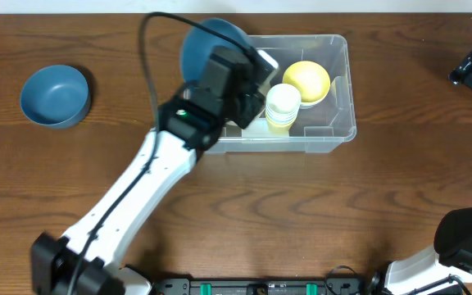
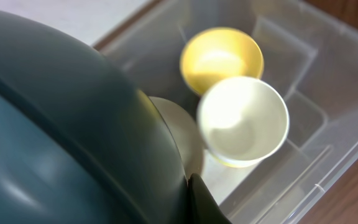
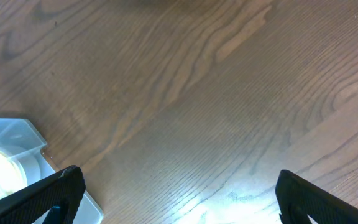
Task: Pack container
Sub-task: 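Lower the blue bowl into the cream bowl and release, then move the left gripper to the back blue bowl and grasp its rim, then carry the blue bowl and stack it onto the blue bowl in the container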
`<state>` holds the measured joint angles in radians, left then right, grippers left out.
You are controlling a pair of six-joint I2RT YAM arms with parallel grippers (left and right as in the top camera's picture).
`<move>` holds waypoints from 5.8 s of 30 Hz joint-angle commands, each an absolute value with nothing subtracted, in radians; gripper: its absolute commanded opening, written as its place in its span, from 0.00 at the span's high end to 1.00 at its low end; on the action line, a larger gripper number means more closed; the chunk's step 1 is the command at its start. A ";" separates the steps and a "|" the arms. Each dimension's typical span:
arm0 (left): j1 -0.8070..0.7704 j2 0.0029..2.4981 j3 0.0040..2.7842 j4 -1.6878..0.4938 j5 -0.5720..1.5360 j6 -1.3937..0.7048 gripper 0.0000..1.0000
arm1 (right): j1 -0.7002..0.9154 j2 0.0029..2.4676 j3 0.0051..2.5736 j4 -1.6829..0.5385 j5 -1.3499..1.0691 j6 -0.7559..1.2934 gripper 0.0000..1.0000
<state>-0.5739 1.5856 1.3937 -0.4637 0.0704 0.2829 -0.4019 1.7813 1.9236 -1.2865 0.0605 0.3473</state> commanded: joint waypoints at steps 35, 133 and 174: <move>-0.555 1.787 1.401 -0.329 -0.118 0.312 0.33 | -0.407 1.780 1.936 -1.287 0.067 0.343 0.01; -0.223 1.398 1.359 -0.333 -0.033 0.029 0.94 | -0.407 1.781 1.936 -1.287 0.067 0.343 0.01; -0.587 1.741 1.359 -0.247 -0.051 0.216 0.42 | -0.407 1.781 1.936 -1.287 0.067 0.343 0.01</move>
